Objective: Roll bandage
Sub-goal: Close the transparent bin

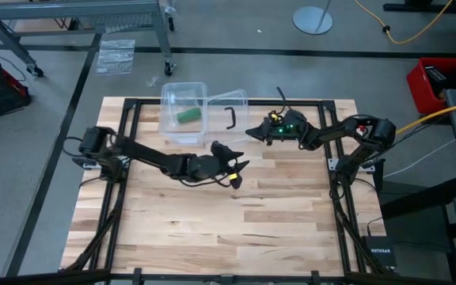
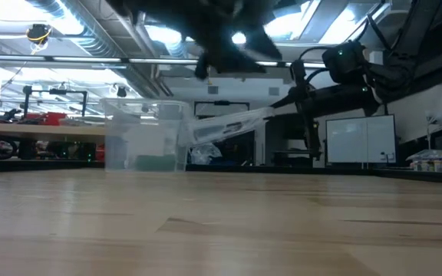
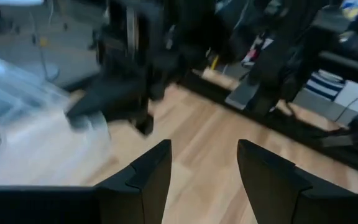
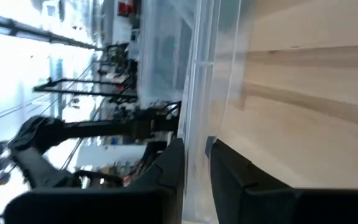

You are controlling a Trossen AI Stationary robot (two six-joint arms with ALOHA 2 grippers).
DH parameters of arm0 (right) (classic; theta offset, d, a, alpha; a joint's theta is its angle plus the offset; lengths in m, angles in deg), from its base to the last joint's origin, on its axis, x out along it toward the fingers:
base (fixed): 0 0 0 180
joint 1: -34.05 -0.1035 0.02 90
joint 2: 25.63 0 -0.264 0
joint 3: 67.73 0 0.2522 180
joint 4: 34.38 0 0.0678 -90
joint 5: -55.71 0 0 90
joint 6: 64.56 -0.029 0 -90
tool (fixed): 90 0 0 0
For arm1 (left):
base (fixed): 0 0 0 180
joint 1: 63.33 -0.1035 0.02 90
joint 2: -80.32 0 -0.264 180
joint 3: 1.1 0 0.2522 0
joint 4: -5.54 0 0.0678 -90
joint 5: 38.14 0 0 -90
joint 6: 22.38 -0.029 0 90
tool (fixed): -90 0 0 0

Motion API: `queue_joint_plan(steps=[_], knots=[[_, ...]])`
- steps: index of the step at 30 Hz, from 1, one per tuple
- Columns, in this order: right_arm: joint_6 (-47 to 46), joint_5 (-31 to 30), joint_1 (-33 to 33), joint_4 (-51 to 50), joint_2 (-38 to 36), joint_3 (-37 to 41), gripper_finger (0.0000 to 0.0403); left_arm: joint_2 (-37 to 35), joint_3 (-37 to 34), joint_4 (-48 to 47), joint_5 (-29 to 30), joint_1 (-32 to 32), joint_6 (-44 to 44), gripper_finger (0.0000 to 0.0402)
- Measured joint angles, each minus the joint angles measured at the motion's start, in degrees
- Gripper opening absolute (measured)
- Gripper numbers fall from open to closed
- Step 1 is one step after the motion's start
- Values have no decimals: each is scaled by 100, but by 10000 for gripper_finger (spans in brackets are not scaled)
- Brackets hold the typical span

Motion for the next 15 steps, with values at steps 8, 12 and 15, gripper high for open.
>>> queue_joint_plan(steps=[8,12,15], knots=[[-13,691,36,661,-7,2,55,-817,0,-107,9,54,-982,175],[-15,872,32,695,-7,2,55,-1077,0,-297,68,43,-1127,175],[-16,980,25,698,-7,2,55,-1212,0,-548,398,45,-1153,175]])
